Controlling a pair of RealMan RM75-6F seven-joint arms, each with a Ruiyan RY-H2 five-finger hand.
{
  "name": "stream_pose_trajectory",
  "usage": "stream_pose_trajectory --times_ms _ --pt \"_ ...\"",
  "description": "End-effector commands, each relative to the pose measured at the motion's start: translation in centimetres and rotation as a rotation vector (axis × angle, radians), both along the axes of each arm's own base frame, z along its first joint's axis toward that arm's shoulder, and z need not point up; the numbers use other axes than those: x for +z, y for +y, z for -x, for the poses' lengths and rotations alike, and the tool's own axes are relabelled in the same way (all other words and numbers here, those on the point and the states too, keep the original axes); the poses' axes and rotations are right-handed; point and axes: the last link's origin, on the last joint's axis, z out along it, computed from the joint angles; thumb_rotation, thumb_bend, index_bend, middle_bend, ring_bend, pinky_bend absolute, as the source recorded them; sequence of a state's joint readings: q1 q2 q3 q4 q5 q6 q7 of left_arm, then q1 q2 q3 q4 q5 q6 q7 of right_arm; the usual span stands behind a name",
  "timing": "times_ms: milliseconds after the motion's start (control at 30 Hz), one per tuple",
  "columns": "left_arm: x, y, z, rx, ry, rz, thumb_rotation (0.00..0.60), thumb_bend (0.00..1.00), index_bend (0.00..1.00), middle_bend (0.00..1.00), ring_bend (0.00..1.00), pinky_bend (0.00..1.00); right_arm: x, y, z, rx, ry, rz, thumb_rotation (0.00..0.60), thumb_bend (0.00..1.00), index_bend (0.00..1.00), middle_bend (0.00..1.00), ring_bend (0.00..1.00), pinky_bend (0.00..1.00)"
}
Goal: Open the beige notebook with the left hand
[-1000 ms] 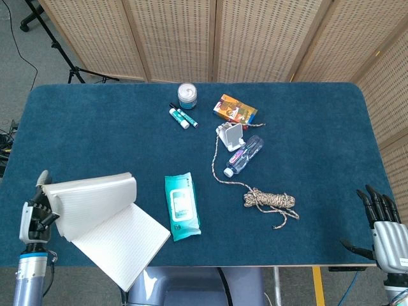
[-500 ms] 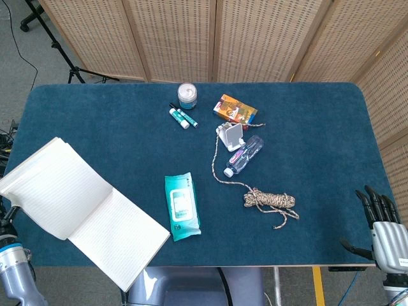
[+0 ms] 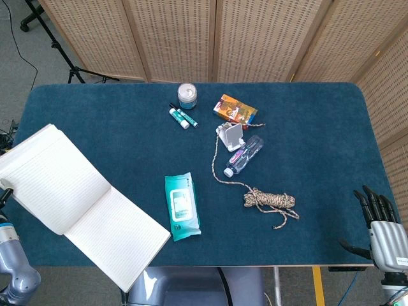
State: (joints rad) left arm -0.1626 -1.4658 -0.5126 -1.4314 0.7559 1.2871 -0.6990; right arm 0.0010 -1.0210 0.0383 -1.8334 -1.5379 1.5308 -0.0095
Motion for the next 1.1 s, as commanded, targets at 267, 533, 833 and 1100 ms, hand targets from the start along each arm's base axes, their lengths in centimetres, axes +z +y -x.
stream_pose_trajectory --times_ms 267,533,833,1100 --pt "3.1 -1.3 0.8 -0.019 0.078 -0.152 0.6 0.39 0.0 0.0 0.0 0.0 0.0 0.0 0.0 0.002 0.001 0.0 0.6 0.0 0.0 0.0 0.0 0.0" --pt "4.0 -2.3 -1.0 -0.147 0.177 -0.127 0.6 0.39 0.0 0.0 0.0 0.0 -0.1 0.0 -0.1 0.002 0.002 0.0 0.6 0.0 0.0 0.0 0.0 0.0" --pt "1.3 -4.8 -5.3 -0.557 0.51 0.358 0.6 0.38 0.0 0.0 0.0 0.0 0.1 0.1 -0.1 0.003 -0.001 0.004 0.6 0.0 0.0 0.0 0.0 0.0" --pt "-3.3 -6.8 -6.9 -0.708 0.704 0.683 0.6 0.4 0.0 0.0 0.0 0.0 0.2 0.0 0.0 0.001 -0.005 0.008 0.6 0.0 0.0 0.0 0.0 0.0"
